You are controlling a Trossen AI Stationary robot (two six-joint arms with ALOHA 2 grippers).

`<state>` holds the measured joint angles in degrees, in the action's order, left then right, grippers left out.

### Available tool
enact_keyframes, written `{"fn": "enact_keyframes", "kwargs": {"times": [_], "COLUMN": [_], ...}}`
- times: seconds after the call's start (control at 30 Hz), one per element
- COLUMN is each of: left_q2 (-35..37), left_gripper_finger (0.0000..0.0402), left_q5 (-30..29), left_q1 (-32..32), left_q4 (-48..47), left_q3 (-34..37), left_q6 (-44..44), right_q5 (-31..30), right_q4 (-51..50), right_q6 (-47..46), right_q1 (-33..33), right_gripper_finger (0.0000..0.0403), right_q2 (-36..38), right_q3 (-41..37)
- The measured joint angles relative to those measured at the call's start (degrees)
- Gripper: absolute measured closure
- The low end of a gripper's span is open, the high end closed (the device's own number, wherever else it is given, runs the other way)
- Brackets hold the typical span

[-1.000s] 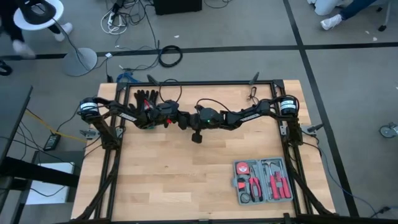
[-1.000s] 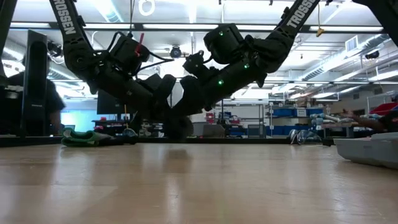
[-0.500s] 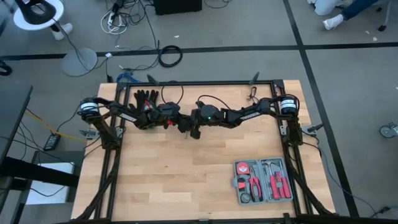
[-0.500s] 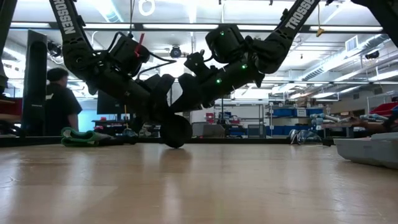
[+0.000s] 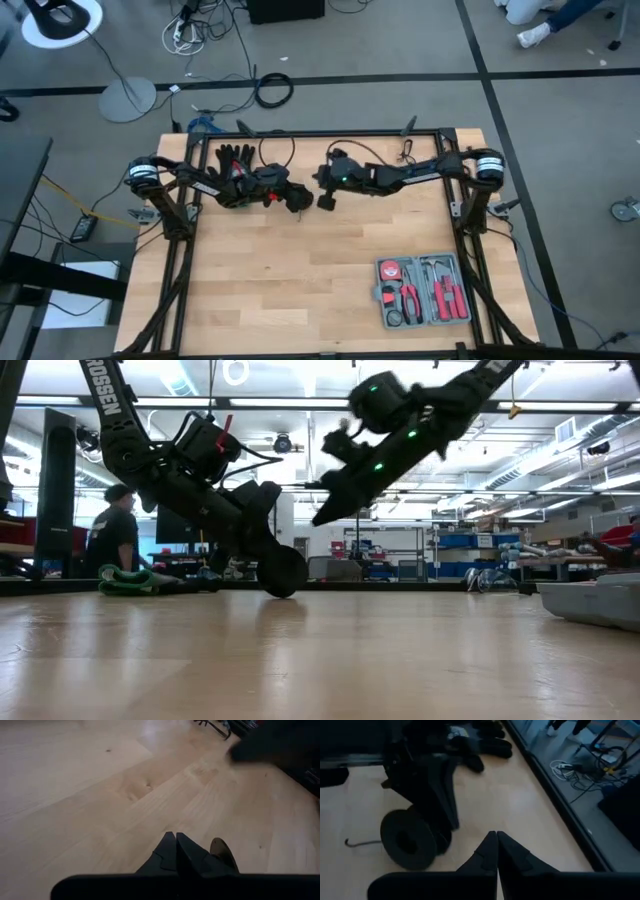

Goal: Coil cords
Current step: Coil the black wire

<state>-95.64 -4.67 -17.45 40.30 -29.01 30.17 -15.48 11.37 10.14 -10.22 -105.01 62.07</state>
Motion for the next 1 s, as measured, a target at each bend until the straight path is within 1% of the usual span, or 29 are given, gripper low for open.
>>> {"fn": "enact_keyframes", "kwargs": {"times": [0.13, 0.27, 0.4, 0.5, 0.6, 0.73, 0.87, 1.0], "left_q2": [0.0, 0.0, 0.02, 0.02, 0.02, 0.02, 0.02, 0.02], "left_gripper_finger": [0.0401, 0.0401, 0.04, 0.0392, 0.0373, 0.0337, 0.0309, 0.0299], "left_q5": [-0.01, 0.18, 0.35, 0.35, 0.49, 1.62, 1.86, 1.87], "left_q1": [0.02, 0.33, 0.33, 0.33, 0.33, 0.32, -0.66, -3.32], "left_q4": [0.26, 2.35, 3.07, 3.5, 3.61, 3.64, 3.6, 3.67], "left_q3": [0.0, 0.02, 0.0, 0.0, 0.0, 0.0, 0.0, 0.0], "left_q6": [-0.37, -2.5, -2.82, -2.18, -1.14, -1.03, -3.64, -7.16], "right_q5": [0.06, 0.03, 0.11, 0.2, 0.19, 0.21, 0.2, 0.58], "right_q4": [-0.59, -0.11, 1.76, 6.87, 12.28, 20.14, 21.07, 20.61], "right_q6": [-0.39, -3.94, -7.98, -10.86, -12.07, -12.12, -12.05, -12.26], "right_q1": [-1.26, -2.31, -2.38, -1.87, -1.55, -1.53, -1.54, -1.53], "right_gripper_finger": [0.0403, 0.0403, 0.0403, 0.0403, 0.0403, 0.0403, 0.0403, 0.0402], "right_q2": [6.07, 10.5, 12.22, 12.43, 12.41, 12.39, 12.39, 12.39], "right_q3": [-4.77, -10.98, -17.32, -21.84, -25.62, -28.07, -28.06, -28.01]}}
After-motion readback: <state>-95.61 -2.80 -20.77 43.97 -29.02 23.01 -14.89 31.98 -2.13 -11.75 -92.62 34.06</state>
